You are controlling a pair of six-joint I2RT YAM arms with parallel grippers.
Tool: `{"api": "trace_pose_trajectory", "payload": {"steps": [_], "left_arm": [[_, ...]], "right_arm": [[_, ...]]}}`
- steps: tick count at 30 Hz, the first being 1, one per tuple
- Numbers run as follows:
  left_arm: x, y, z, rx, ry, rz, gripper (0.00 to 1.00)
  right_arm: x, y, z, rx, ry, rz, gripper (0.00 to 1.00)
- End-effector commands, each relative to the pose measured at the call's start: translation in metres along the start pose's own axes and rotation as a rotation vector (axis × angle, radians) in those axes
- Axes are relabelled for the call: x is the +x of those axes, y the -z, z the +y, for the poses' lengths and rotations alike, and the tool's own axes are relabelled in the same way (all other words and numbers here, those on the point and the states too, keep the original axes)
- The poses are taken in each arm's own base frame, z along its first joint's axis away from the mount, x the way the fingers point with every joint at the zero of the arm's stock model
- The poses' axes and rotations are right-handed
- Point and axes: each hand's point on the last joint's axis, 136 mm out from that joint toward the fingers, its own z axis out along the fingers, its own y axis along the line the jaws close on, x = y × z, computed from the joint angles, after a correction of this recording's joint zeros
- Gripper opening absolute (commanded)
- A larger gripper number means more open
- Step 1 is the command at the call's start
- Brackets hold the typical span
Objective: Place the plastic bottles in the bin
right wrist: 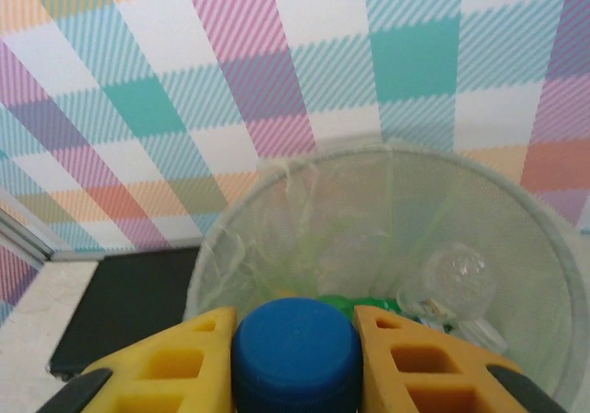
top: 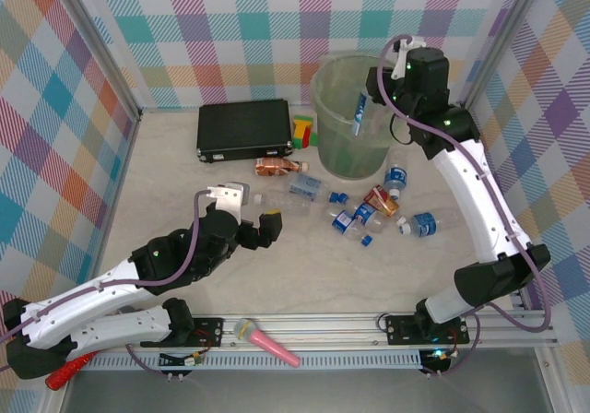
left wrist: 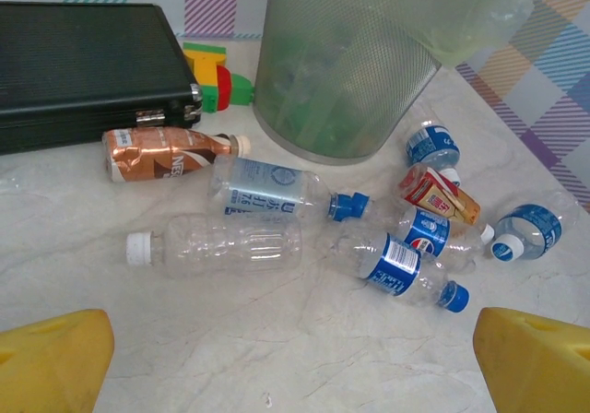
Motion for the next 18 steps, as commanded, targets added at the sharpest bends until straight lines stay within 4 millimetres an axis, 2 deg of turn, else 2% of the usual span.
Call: {"api": "trace_pose_trajectory", "payload": {"steps": [1,5,10,11,18], "left_arm": [[-0.015,0.009,-0.003,0.008,0.017,-0.03,1.0],[-0.02,0.012,-0.001,-0.002,0.019,-0.042,1.0],[-0.026,0.015,0.001,-0.014,0.026,-0.06,1.0],[-0.027,0.015,0.001,-0.016,0.028,-0.064,1.0],[-0.036,0.014,-0.001,-0.033,0.032,-0.073,1.0]], "right_arm": [[-0.047,0.025,0.002,0.0,0.01,-0.128,0.27],[-0.056,0.004,-0.002,0.035,0.038,-0.149,0.27],[-0.065,-0.035,-0.003,0.061,0.107,-0.219,0.29],[-0.064,-0.043,-0.003,0.065,0.121,-0.229,0.32],[-0.064,-0.101,-0.002,0.079,0.198,-0.302,0.31]]}}
